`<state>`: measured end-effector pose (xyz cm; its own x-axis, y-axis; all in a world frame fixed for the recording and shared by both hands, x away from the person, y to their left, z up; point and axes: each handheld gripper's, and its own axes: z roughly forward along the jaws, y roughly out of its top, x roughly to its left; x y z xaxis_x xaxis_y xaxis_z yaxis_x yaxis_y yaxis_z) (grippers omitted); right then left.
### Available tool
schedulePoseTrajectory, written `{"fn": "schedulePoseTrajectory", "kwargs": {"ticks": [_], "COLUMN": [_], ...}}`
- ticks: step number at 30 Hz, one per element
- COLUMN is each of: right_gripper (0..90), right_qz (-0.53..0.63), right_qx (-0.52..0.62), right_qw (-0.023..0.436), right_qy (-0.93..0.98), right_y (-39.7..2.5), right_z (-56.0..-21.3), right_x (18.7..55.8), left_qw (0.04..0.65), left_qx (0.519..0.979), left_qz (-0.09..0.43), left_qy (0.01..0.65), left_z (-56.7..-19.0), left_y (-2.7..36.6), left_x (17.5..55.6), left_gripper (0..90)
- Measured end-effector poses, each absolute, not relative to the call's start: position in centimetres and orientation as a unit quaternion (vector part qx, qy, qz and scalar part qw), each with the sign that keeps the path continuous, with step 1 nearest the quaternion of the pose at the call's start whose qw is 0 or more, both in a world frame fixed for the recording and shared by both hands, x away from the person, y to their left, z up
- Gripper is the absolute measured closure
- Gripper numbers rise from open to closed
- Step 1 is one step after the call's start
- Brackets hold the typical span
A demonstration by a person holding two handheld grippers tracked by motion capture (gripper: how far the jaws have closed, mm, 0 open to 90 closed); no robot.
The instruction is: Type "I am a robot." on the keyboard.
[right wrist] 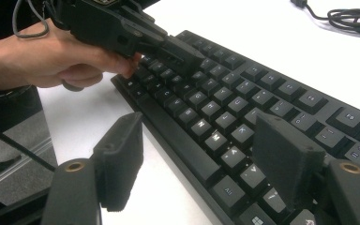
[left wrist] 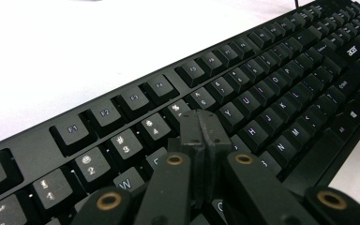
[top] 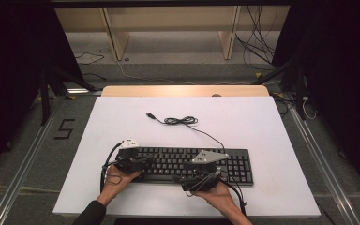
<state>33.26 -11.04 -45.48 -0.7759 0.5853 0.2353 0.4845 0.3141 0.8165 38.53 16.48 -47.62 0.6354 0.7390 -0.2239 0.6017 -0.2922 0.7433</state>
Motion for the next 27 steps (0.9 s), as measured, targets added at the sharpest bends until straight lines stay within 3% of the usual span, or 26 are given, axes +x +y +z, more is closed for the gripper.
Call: {"fn": "schedulePoseTrajectory", "kwargs": {"ticks": [27], "right_gripper": [35.0], "right_qz": [0.483], "right_qx": [0.33], "right_qw": [0.053], "right_qy": [0.809], "right_y": [-11.04], "right_z": [-45.49], "right_x": [33.26], "left_qw": [0.409], "left_qx": [0.805], "left_qz": [0.081], "left_qy": [0.421], "left_z": [-48.16], "left_y": [16.19], "left_x": [38.86], "left_gripper": [89.0]}}
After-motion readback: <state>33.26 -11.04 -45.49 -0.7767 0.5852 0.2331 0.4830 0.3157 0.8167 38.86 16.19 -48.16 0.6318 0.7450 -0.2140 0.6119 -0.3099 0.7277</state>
